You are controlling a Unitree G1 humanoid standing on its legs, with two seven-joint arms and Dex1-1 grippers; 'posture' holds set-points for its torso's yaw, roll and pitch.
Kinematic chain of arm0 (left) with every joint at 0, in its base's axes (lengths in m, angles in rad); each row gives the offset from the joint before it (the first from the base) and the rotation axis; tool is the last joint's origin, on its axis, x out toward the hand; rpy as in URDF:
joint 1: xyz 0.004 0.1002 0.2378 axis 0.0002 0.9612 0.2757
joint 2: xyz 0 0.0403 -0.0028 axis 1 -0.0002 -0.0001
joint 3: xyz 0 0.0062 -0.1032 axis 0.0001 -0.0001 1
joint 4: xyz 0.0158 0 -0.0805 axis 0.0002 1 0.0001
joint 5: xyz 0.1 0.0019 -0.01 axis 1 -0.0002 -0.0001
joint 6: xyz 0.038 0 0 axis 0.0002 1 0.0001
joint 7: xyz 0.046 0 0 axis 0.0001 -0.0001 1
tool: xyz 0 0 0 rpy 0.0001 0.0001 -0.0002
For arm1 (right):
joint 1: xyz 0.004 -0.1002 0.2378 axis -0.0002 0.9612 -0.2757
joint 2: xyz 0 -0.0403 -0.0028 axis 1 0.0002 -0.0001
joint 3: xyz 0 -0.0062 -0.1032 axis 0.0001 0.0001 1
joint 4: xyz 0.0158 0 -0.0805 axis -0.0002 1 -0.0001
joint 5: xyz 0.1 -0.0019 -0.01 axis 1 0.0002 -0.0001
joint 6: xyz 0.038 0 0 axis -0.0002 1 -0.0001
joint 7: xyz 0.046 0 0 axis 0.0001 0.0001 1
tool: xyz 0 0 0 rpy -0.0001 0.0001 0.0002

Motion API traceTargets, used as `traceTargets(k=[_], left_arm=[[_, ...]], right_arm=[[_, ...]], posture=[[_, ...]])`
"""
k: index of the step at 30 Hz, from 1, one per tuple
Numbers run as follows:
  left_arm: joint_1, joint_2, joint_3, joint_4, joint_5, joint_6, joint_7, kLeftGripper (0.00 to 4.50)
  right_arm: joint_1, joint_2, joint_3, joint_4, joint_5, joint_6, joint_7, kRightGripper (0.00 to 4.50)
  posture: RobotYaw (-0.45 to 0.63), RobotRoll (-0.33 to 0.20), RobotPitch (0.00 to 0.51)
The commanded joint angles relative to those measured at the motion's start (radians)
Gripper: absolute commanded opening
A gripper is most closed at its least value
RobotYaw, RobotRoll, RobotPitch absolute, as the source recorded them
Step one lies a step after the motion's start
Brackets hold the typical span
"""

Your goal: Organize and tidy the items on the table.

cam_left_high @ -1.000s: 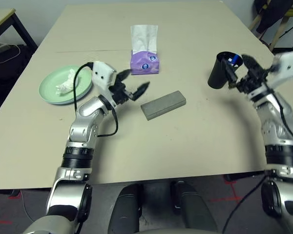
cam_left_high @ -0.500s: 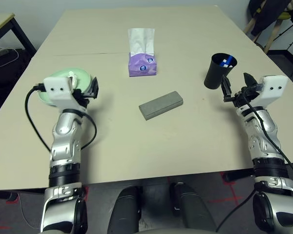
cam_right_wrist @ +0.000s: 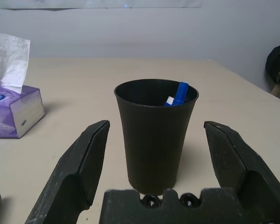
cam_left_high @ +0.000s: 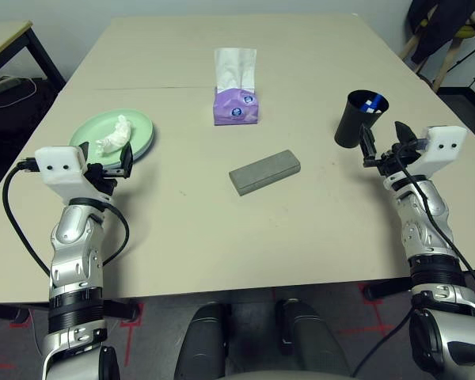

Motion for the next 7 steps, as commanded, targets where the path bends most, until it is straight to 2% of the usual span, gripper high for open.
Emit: traceTargets(k=[1, 7], left_arm=[[-0.005, 0.007, -0.007, 0.015, -0.005, 0.003, -0.008, 4.5], [-0.005, 0.004, -0.008, 0.023, 0.001, 0.005, 0.004, 4.5]], right_arm=[[0.001, -0.004, -0.004, -0.007, 0.004, 0.02, -0.013, 4.44], [0.004, -0.013, -0.003, -0.008, -0.004, 0.028, -0.02, 4.44]], posture=[[0.06, 0.0, 0.101], [0.06, 0.0, 0.099]])
